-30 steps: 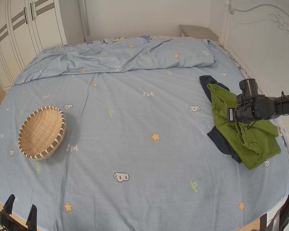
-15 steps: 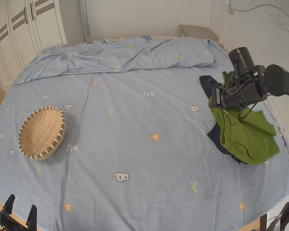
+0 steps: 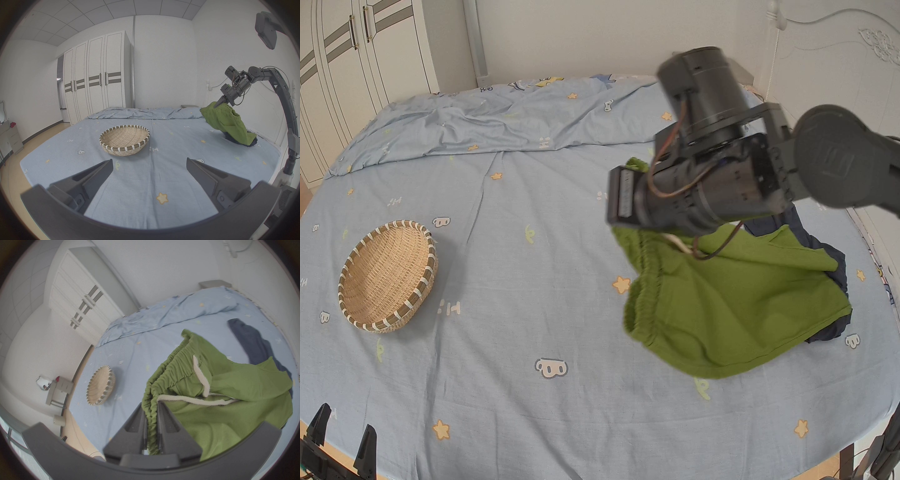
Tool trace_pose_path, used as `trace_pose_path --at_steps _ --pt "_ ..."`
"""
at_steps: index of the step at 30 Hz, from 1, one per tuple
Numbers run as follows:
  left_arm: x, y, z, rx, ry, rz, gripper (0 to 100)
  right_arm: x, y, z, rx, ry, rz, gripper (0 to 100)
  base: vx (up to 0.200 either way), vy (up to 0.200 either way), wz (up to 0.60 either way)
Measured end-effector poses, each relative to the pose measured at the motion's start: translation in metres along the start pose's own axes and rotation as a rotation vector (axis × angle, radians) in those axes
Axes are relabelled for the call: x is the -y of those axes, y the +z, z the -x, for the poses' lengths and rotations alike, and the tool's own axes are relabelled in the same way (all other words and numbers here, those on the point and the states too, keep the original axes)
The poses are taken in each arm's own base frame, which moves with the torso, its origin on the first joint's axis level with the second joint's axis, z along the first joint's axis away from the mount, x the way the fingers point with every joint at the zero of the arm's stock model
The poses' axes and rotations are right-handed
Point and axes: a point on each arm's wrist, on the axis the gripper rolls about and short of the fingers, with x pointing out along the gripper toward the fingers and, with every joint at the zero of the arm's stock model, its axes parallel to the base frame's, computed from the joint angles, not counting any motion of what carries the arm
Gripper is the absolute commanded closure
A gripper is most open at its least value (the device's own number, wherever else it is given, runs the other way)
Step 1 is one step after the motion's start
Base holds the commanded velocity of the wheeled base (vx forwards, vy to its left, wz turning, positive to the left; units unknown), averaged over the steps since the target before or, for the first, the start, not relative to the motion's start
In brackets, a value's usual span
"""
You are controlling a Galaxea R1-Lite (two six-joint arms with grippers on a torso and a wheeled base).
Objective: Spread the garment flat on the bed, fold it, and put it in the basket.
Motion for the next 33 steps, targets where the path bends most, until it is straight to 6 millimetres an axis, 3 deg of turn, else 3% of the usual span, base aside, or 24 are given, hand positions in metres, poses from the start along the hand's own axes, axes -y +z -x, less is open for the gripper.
trace_pose_path --at_steps 7,14,15,25,30,33 --pt "0.000 0.000 0.000 0.000 -0.001 0.000 0 -0.048 -0.047 -0.042 -0.119 0.047 0.038 100 0.000 0.000 0.00" --pt "0.000 0.000 0.000 0.000 0.000 0.000 0 -0.067 -0.078 -0.065 -0.194 0.046 0.061 100 0.000 0.000 0.00" --pt "0.000 0.000 0.000 0.000 0.000 0.000 0 -0.069 -0.081 -0.067 -0.202 0.045 0.066 0 0.000 0.000 0.00" --pt "0.000 0.000 0.000 0.000 0.000 0.000 0 -0.064 -0.105 -0.093 -0.296 -0.017 0.099 0 0.000 0.000 0.00" --pt "0.000 0.000 0.000 0.000 0.000 -0.001 0 -0.056 -0.109 -0.094 -0.350 -0.066 0.103 0 0.000 0.000 0.00" --pt "0.000 0.000 0.000 0.000 0.000 -0.001 0 -0.047 -0.101 -0.088 -0.361 -0.090 0.083 0 0.000 0.000 0.00"
